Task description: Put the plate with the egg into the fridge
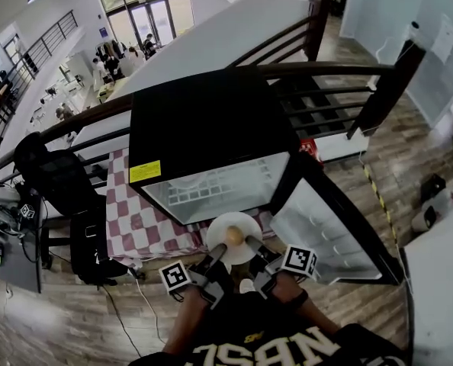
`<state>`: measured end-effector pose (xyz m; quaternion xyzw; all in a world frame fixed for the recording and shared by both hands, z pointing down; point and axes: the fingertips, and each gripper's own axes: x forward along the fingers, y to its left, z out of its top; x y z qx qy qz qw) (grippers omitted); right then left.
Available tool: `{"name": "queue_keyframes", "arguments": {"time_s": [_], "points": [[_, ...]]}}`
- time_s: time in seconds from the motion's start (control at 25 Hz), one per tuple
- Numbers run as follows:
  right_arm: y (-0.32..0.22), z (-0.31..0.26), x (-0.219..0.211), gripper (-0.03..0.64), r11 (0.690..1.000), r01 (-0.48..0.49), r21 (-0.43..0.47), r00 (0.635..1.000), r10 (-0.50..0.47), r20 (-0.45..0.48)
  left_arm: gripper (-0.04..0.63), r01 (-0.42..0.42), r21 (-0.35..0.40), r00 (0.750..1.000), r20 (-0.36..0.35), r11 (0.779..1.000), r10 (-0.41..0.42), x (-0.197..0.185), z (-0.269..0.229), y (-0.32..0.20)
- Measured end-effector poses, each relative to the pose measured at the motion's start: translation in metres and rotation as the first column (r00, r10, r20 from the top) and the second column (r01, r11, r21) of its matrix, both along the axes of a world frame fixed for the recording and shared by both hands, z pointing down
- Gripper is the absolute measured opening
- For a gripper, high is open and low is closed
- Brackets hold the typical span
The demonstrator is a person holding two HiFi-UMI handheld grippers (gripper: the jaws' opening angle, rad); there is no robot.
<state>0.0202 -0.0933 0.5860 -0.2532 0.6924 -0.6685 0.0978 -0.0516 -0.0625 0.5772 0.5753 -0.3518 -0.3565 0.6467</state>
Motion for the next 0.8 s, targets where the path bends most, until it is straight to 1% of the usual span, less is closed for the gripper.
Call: {"name": "queue_keyframes", "arguments": {"time_s": [0.36, 0.48, 0.64, 0.8], "points": [[-0.054, 0.002, -0.003, 0.04, 0.995, -0.094, 0.014, 0.996, 0.094, 0.005, 0.04, -0.062, -0.007, 0.998, -0.026, 0.998, 0.062, -0.004, 0.001, -0.059], [-0.069, 0.005, -0.005, 0.04, 0.992, -0.126, 0.024, 0.992, 0.125, 0.019, 0.04, -0.087, -0.007, 0.996, -0.006, 0.996, 0.087, -0.005, 0.004, -0.075], [-0.08, 0.01, -0.006, 0.04, 0.988, -0.155, -0.013, 0.987, 0.155, -0.038, 0.039, -0.114, -0.017, 0.993, 0.027, 0.993, 0.114, -0.009, 0.008, -0.093], [-0.096, 0.01, -0.009, 0.04, 0.985, -0.172, 0.01, 0.985, 0.173, -0.022, 0.039, -0.134, -0.017, 0.99, 0.051, 0.991, 0.135, -0.011, 0.008, -0.109]]}}
